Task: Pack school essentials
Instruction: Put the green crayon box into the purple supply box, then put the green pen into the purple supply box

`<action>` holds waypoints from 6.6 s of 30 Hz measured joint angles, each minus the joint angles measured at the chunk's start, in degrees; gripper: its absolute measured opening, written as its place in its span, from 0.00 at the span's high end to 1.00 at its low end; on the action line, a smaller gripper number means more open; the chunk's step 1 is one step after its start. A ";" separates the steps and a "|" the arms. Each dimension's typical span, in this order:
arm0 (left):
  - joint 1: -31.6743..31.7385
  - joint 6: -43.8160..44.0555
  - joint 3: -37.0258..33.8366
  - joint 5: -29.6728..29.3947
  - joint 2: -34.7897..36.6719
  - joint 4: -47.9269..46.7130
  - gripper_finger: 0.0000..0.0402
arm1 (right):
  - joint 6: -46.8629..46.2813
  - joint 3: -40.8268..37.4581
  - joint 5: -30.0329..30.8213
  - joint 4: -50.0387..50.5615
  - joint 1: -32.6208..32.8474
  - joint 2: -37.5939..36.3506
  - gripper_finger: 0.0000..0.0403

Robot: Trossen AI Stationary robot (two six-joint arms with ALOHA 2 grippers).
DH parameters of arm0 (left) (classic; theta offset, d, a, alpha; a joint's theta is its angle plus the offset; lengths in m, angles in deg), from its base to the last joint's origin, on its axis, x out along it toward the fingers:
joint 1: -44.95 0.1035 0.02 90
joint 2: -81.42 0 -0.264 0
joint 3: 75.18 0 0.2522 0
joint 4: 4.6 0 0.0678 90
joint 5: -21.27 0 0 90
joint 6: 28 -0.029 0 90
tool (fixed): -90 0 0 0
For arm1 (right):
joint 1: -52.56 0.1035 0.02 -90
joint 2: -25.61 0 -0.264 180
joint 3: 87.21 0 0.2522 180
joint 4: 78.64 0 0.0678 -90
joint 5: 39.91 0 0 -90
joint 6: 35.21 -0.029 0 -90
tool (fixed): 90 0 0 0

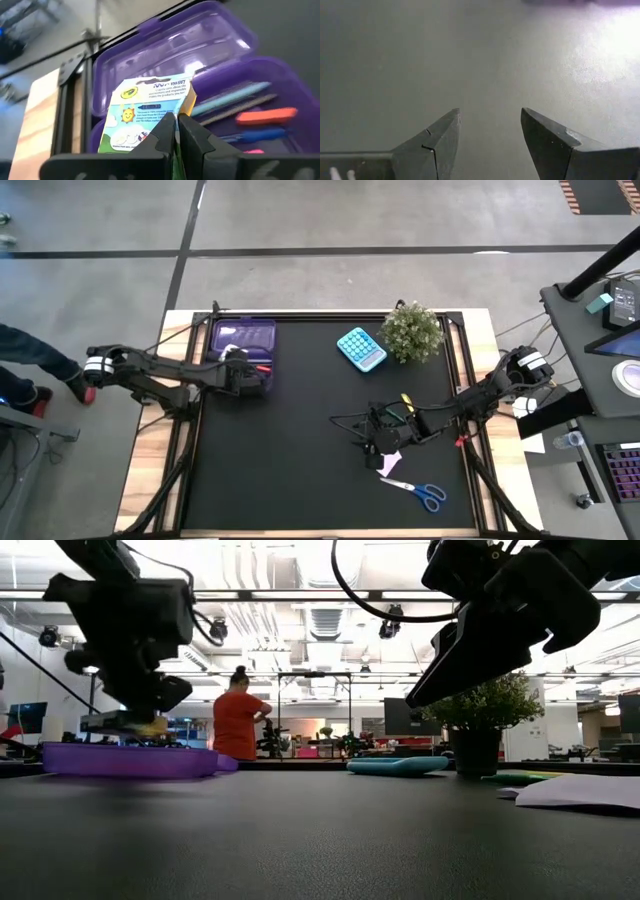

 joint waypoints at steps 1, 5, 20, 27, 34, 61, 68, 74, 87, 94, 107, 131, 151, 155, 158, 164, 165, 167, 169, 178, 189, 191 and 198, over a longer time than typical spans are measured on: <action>0.27 1.69 -0.18 0.11 -0.03 -0.66 1.00 | 0.00 0.00 0.00 0.00 0.00 0.00 0.50; 1.59 2.78 -1.00 0.35 -0.79 -1.08 1.00 | 0.00 0.00 0.00 0.00 0.00 0.00 0.50; 5.96 5.74 -1.31 1.93 -7.77 -1.62 1.00 | -0.33 0.00 0.00 0.42 0.00 0.02 0.50; 5.99 5.80 -1.31 2.67 -9.95 0.18 1.00 | -0.48 0.00 -0.02 0.42 0.00 0.02 0.50; 5.96 5.77 -1.15 3.41 -8.88 0.54 1.00 | -0.46 0.00 -0.02 0.44 0.00 0.04 0.50; 3.03 7.31 1.99 7.71 -8.07 1.17 0.70 | -0.46 0.00 -0.01 0.44 0.00 0.04 0.50; 1.81 3.96 6.70 8.10 -8.04 -3.77 0.62 | -0.48 0.00 -0.01 0.44 0.00 0.04 0.50; 1.85 4.27 10.81 11.32 -8.02 -24.17 0.69 | -0.48 0.00 0.00 0.42 -0.01 0.04 0.50; 1.92 4.23 6.78 19.93 -8.02 -29.08 0.99 | -0.68 0.00 0.00 -0.23 0.00 0.04 0.50; 1.94 4.31 4.13 19.91 -8.02 -26.55 1.00 | -0.65 0.00 0.00 -0.26 0.00 0.04 0.50; 1.85 2.45 5.81 22.12 -8.02 -24.63 1.00 | -0.58 0.00 -0.01 -0.26 -0.01 0.04 0.50; -28.43 -25.14 18.44 -4.72 -8.02 14.26 1.00 | -10.38 0.00 -0.04 2.72 -0.35 -0.37 0.50; -28.83 -79.80 -2.90 25.24 4.59 76.05 1.00 | -38.44 7.25 -10.43 54.85 -7.88 -3.13 0.50; -28.77 -79.81 -4.98 24.13 7.38 76.97 1.00 | -34.44 6.51 -11.08 51.26 -11.64 -2.36 0.50; -28.77 -79.81 -5.64 23.83 8.63 76.98 1.00 | -32.25 6.49 -11.10 49.71 -14.25 -1.40 0.50; -28.77 -79.82 -5.79 23.79 8.65 77.04 1.00 | -27.54 6.47 -13.19 47.39 -17.13 1.60 0.50; -28.77 -79.84 -5.79 23.78 8.56 76.97 1.00 | -26.93 6.47 -13.66 47.06 -17.27 2.31 0.50; -28.77 -79.86 -5.79 23.78 8.39 76.95 1.00 | -25.59 6.47 -14.24 45.97 -17.25 3.74 0.50; -28.77 -79.86 -5.79 23.71 8.37 76.99 1.00 | -24.23 6.48 -15.09 45.03 -17.18 5.30 0.50; -28.64 -79.88 -5.79 23.52 8.37 77.05 1.00 | -22.08 7.40 -16.82 43.93 -17.18 8.27 0.67; -28.51 -79.86 -5.79 23.49 8.37 77.15 1.00 | -22.95 7.39 -15.83 39.41 -17.16 6.79 0.93; -28.49 -79.84 -5.79 23.51 8.37 77.65 1.00 | -23.04 7.24 -14.64 39.43 -16.75 5.71 0.93; -28.24 -78.39 -5.79 23.49 8.37 77.59 1.00 | -22.47 7.17 -9.60 35.72 -14.93 -1.34 0.93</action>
